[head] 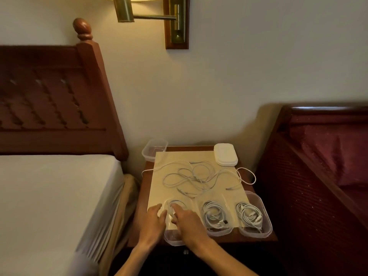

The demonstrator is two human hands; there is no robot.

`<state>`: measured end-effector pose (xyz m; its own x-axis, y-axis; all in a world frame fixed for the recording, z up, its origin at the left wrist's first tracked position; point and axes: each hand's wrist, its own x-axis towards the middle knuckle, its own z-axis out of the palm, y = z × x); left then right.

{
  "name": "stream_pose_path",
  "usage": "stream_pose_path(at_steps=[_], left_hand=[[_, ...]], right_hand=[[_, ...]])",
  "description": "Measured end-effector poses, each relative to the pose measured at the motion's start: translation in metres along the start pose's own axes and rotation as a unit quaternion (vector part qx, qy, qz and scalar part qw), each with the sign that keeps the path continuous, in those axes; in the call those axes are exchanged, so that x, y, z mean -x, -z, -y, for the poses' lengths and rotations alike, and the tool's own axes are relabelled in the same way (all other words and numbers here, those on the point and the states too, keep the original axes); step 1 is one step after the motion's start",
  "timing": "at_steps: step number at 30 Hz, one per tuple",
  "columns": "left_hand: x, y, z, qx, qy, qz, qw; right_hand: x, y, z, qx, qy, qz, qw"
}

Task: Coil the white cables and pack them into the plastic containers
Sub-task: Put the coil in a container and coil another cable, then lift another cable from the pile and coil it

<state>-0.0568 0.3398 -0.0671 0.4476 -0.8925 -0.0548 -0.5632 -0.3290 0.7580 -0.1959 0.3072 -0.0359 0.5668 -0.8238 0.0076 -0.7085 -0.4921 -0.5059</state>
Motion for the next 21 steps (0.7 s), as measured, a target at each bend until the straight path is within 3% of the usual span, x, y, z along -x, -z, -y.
stream_pose_path(at_steps=[2,5,9,18,21], left_hand=[[0.006,-0.005,0.002,-0.008,-0.019,0.015,1.000],[0.009,-0.008,0.005,-0.010,-0.050,0.024,0.998],[0.001,-0.014,0.011,0.004,-0.046,0.012,0.999],[-0.014,-0.027,0.013,0.009,-0.050,0.011,0.999],[-0.018,-0.029,0.015,0.014,-0.046,0.012,0.999]], right_hand=[[0.000,-0.016,-0.002,0.038,-0.003,0.036,0.999],[-0.005,-0.027,-0.007,0.077,-0.009,0.021,0.997],[-0.012,-0.026,-0.009,0.081,-0.005,0.002,0.997],[-0.026,-0.019,-0.015,0.100,0.004,0.065,0.993],[-0.028,-0.012,-0.021,0.110,0.049,0.026,0.992]])
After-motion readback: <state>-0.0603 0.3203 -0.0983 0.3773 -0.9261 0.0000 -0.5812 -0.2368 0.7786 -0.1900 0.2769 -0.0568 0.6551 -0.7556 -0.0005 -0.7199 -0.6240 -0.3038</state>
